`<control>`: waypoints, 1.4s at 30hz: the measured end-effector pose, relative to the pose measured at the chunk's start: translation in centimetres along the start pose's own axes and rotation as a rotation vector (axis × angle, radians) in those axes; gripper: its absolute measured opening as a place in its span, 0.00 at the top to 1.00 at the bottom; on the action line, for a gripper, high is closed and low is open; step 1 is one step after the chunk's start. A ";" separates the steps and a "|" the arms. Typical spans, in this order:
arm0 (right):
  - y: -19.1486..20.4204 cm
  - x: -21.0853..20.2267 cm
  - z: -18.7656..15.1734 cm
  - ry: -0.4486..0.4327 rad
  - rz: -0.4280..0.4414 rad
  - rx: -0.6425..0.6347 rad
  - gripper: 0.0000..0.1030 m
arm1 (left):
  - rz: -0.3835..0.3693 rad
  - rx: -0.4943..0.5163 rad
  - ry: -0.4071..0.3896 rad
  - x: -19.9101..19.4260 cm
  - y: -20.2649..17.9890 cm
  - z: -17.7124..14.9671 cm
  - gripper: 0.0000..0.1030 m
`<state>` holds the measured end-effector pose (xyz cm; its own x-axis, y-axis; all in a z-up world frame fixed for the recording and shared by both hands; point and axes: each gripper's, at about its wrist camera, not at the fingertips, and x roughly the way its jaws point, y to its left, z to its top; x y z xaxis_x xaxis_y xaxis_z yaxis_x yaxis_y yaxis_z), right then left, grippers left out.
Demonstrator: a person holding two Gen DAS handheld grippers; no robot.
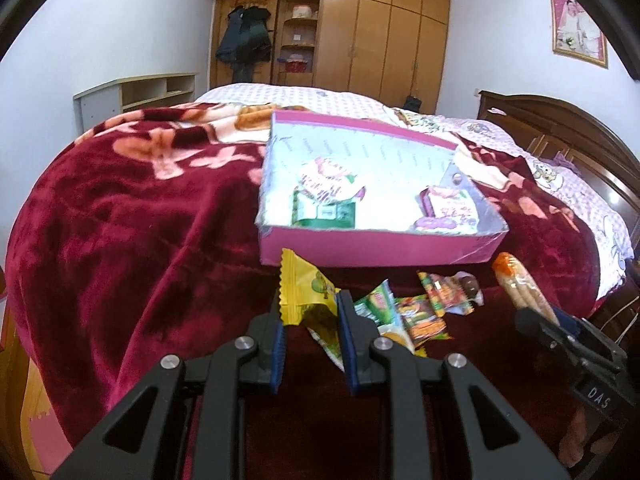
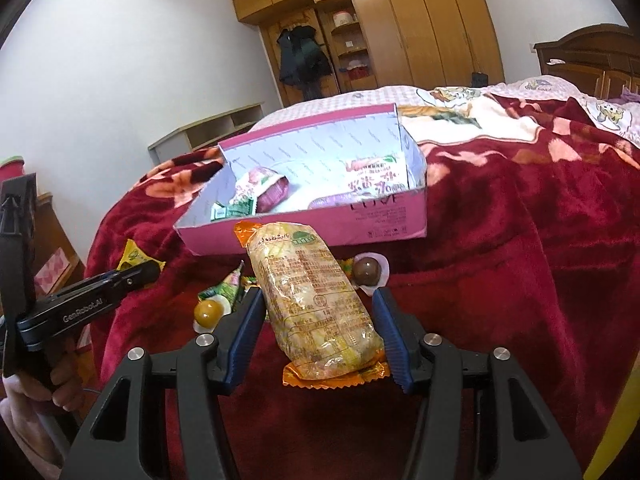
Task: Organize snacks
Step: 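Grasp the yellow candy packet with the left tool while the right tool lifts the bread bar, then carry the yellow candy and the bread bar over the box and lower them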
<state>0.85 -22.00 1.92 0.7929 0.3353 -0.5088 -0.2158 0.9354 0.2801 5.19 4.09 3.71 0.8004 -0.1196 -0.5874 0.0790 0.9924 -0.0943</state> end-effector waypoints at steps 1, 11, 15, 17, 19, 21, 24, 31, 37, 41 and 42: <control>0.0 0.0 0.1 0.001 0.004 0.003 0.45 | -0.008 0.002 -0.003 0.0 -0.2 0.3 0.77; -0.1 0.4 1.8 0.001 0.055 -0.001 0.45 | -0.008 0.017 -0.013 0.9 -1.3 2.2 0.77; 0.0 0.8 2.6 0.001 0.061 -0.013 0.45 | -0.009 0.009 -0.009 1.6 -1.2 3.0 0.77; 0.0 0.9 3.0 0.001 0.055 -0.019 0.45 | -0.017 0.009 -0.006 2.1 -1.3 3.5 0.77; 0.0 1.1 3.5 0.000 0.053 -0.020 0.45 | -0.019 0.020 -0.009 2.5 -1.5 3.9 0.77; -0.1 1.3 4.0 -0.003 0.048 -0.021 0.45 | -0.024 0.031 -0.012 3.0 -1.9 4.4 0.77; -0.2 1.7 4.7 -0.008 0.034 -0.025 0.45 | -0.034 0.044 -0.019 3.5 -2.5 5.0 0.77; -0.7 2.5 6.5 -0.017 0.007 -0.016 0.45 | -0.045 0.059 -0.041 5.2 -3.6 7.2 0.77; -1.1 3.2 8.2 -0.027 -0.022 -0.024 0.45 | -0.063 0.055 -0.036 7.0 -4.1 8.4 0.77; -1.3 3.9 9.1 -0.031 -0.036 -0.026 0.45 | -0.067 0.057 -0.019 8.4 -4.4 8.7 0.77; -1.3 4.1 9.3 -0.031 -0.037 -0.026 0.45 | -0.067 0.059 -0.013 8.7 -4.5 8.8 0.77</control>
<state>9.73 -22.91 7.02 0.8176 0.2976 -0.4929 -0.2007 0.9497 0.2405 17.02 -1.17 6.08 0.7998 -0.1857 -0.5708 0.1674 0.9822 -0.0850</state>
